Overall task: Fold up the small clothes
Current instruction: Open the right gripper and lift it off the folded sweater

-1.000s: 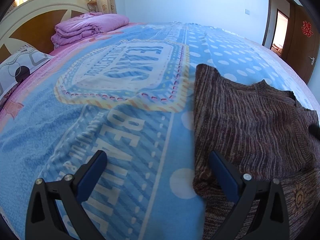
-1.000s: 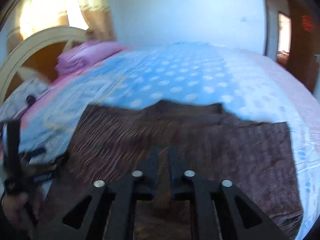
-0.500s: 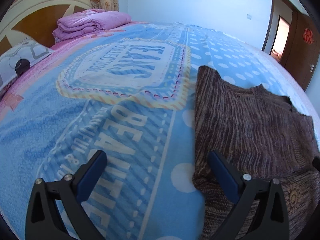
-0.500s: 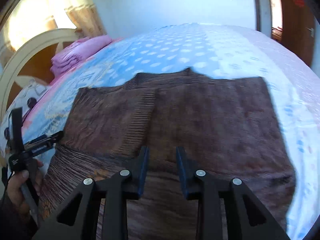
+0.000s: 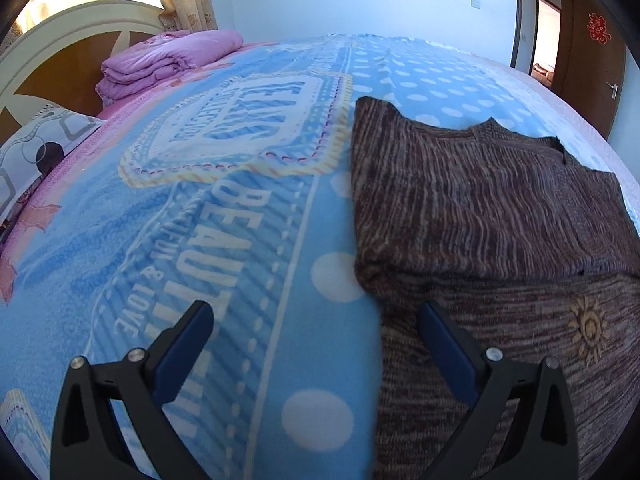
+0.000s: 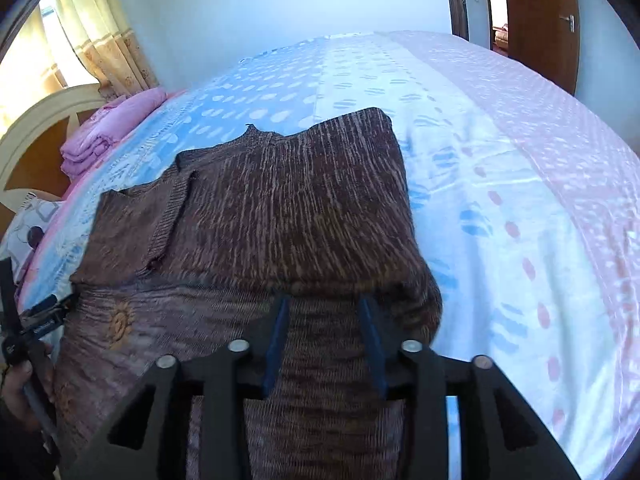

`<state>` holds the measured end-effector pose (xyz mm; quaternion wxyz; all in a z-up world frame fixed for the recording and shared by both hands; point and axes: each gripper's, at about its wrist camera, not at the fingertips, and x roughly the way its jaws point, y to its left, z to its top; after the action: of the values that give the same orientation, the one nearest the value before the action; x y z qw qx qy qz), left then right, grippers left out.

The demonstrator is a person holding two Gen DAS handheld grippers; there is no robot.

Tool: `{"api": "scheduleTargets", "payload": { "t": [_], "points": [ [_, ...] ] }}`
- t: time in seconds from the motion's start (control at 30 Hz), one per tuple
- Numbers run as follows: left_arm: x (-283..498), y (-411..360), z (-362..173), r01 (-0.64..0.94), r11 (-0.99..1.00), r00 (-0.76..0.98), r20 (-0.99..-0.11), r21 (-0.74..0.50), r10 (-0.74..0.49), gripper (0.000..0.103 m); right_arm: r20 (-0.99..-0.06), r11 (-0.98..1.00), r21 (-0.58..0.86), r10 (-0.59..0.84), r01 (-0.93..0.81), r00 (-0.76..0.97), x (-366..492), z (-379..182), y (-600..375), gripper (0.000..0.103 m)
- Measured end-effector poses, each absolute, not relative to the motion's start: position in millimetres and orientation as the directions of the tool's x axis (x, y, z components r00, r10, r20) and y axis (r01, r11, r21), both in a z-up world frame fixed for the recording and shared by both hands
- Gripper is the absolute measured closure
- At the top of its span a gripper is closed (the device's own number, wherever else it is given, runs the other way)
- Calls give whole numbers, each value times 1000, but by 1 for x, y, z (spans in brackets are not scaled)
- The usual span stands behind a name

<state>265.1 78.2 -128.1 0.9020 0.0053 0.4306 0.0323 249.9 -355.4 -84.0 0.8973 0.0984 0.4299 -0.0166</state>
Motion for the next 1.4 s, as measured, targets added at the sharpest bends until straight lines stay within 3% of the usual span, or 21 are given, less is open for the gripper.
{"api": "scheduleTargets", "payload": {
  "t": [0.53, 0.67, 1.4],
  "points": [
    [208, 63, -127, 29, 1000, 613, -790, 11, -9, 0, -754, 989, 131, 54, 70, 655, 179, -90, -346, 58],
    [202, 63, -127, 30, 1000, 608, -794, -3, -20, 0, -755, 989, 119, 35, 84, 655, 172, -92, -349, 52],
    [133, 68, -117, 113, 993, 575, -812, -40, -98, 0, -764, 993, 95, 28, 70, 645, 100, -84, -341, 51]
  ]
}}
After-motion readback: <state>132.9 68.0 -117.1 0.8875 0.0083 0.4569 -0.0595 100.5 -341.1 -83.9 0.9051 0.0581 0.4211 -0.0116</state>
